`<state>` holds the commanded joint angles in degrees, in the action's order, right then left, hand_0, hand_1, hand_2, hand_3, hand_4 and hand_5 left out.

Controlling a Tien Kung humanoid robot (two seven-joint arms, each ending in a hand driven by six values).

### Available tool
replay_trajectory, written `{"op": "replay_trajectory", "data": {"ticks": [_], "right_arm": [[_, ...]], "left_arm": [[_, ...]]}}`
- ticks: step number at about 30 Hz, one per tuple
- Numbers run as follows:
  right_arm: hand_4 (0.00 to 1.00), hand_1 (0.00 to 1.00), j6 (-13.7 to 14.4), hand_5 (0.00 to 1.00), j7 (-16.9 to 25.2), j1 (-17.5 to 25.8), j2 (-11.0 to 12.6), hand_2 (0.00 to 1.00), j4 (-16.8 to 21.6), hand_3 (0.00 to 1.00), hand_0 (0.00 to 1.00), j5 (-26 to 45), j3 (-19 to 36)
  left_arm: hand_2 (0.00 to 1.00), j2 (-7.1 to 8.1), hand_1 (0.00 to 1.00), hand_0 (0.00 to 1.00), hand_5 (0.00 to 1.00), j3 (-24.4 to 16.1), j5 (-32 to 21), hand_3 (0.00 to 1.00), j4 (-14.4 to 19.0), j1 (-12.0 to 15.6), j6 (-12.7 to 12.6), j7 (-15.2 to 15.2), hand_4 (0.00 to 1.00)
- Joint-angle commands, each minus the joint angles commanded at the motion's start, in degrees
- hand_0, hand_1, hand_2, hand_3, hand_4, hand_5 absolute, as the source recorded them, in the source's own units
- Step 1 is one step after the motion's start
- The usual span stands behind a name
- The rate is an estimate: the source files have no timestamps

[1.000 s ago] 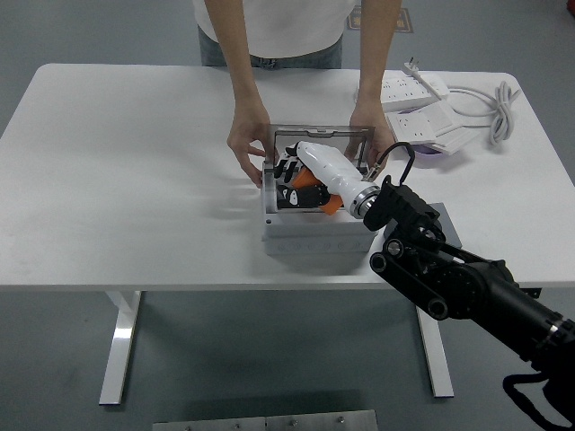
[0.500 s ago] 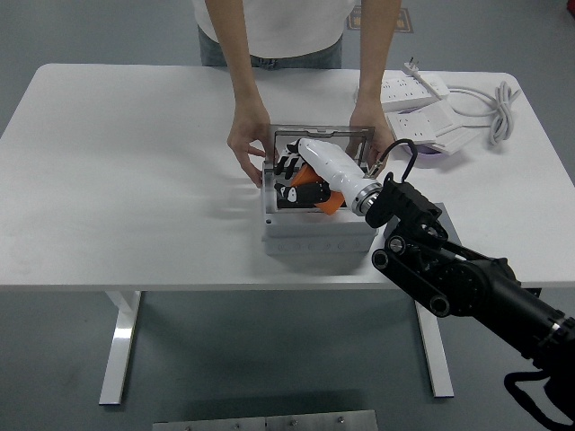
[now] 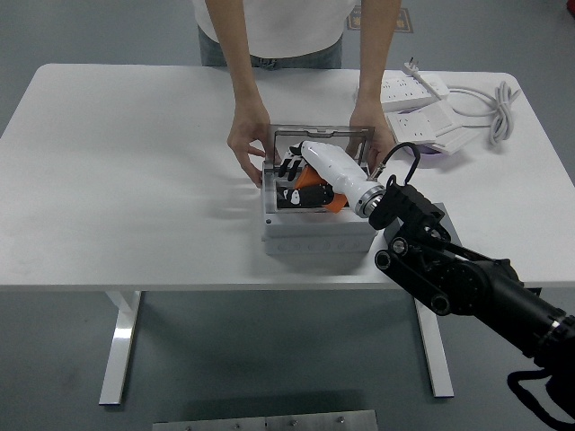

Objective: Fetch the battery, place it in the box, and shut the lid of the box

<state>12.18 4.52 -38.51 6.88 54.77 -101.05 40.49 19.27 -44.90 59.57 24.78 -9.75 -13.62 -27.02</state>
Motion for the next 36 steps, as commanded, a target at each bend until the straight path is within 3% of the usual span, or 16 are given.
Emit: {"op": "replay_trajectory", "data": {"ticks": [3,4,36], "right_arm": [[0.753,0.366,0.2,0.170,0.5,-0.2,0.0,0.439,-0.2,0.473,0.217,0.2,0.0],[0.748,0.355,0.3,0.211,0.7,-0.3,0.0,0.423,-0.3,0.465,0.209,0.2,0.0],[0.733,0.347,0.0,0.186,1.5,-1.3,-0.1,0.412,-2.0,0.456,0.188,1.0,0.9]], "left_arm": [[0.573,-0.05,0.698,0.632,0.002,-0.1,0.1,0.541,0.0,-0.1,0.1,0.1,0.500],[0.573,-0.06,0.698,0.632,0.002,-0.1,0.2,0.541,0.0,-0.1,0.1,0.1,0.500],[0.573,-0.18,0.698,0.632,0.002,-0.4,0.8,0.541,0.0,-0.2,1.0,-0.1,0.500]]}}
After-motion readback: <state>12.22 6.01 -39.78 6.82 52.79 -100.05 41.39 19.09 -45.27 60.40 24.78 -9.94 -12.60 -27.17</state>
